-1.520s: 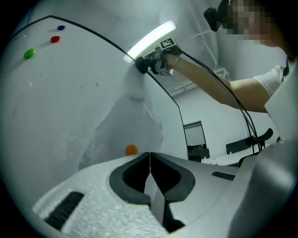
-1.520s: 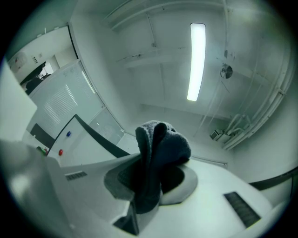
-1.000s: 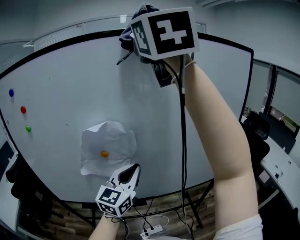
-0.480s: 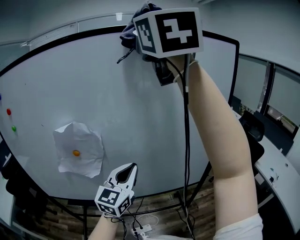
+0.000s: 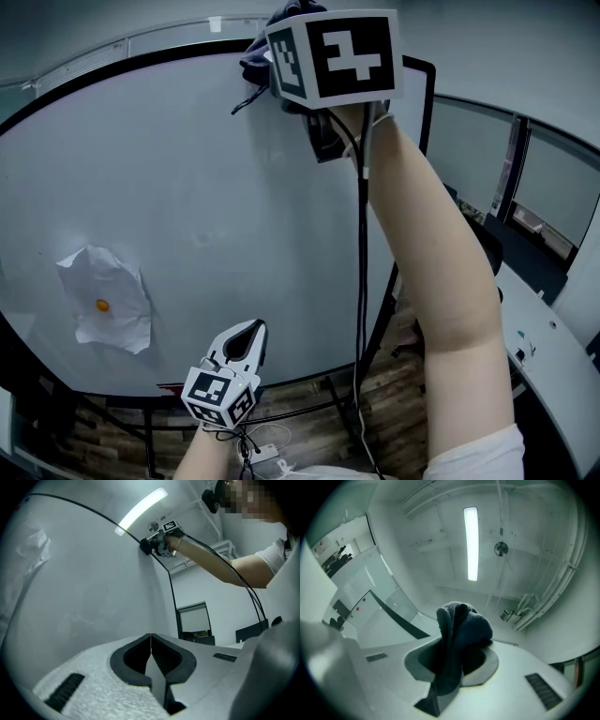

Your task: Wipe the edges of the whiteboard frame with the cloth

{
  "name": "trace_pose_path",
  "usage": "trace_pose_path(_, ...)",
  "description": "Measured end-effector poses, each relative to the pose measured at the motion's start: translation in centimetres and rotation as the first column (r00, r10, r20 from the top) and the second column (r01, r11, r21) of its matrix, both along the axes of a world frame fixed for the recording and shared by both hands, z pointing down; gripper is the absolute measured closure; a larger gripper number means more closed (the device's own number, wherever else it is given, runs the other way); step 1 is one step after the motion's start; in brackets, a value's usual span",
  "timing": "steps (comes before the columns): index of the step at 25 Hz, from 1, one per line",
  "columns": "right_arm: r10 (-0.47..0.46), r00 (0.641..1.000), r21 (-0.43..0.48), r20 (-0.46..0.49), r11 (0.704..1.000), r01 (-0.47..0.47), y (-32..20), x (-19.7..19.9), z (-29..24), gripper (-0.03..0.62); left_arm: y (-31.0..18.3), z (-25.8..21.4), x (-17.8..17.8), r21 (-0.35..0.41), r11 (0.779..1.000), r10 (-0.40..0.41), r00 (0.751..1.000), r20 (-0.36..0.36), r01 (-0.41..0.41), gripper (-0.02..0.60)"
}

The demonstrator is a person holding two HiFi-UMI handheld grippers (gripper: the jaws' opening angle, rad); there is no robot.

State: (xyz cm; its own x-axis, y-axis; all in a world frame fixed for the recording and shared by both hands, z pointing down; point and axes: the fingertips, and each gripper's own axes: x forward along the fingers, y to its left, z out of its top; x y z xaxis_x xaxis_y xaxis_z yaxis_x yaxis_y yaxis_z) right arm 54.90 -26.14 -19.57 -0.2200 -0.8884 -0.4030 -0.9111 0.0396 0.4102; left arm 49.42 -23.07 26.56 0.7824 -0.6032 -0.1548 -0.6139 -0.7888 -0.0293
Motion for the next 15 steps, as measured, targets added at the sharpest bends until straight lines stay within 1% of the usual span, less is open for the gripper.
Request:
trace_pose_path(5,0.039,0.999,0.002,-0.013,0.999,-0.039,0.6,4.7,0.2,0.525,0.8,0.6,4.6,-0.021,0.999,0.044,0.999,0.008,-0.044,0.563)
trace_pose_path(9,0.040,0.999,0.007,-0.026,0.999,-0.039,0.6,6.6,0.0,0.525,0.6,1.0,6.1,-0.033,0.998,0.050,0.999,0.009,-0.050,0.563)
trace_pose_path(12,0.049,0.999,0.018,-0.011,0.999,-0.049,0.9,8.6,-0.4,0.525,0.3,1.6,7.1,-0.054,0.997,0.050,0.999,0.009,-0.049,0.563)
trace_pose_path(15,0.084,0.996,0.044,0.013,0.995,-0.085,1.5,11.1,-0.7,0.525,-0.2,1.4,8.3,-0.062,0.996,0.058,0.998,0.006,-0.058,0.563)
